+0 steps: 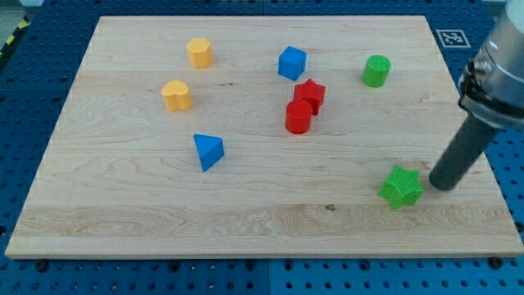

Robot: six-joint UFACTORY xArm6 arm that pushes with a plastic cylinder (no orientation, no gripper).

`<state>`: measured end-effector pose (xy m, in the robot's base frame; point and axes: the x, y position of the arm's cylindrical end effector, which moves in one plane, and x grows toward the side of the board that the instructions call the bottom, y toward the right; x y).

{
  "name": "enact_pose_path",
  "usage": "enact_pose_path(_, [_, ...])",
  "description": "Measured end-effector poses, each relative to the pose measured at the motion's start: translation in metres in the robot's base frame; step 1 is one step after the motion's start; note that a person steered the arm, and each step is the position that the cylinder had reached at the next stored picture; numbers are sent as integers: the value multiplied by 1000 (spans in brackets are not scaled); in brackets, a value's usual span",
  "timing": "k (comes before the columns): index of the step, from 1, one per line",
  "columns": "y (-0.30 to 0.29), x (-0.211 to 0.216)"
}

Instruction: Push the green star below the red circle

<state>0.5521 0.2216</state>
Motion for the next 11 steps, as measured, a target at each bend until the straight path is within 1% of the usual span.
enact_pose_path(1, [-8,31])
enact_pose_path(3, [-45,-3])
enact_pose_path(4, [-52,-6])
enact_pose_path(5, [-75,-18])
enact_pose_path(8, [-154,-32])
enact_pose_path(10, [-195,-38])
enact_pose_path(11, [-204,-38])
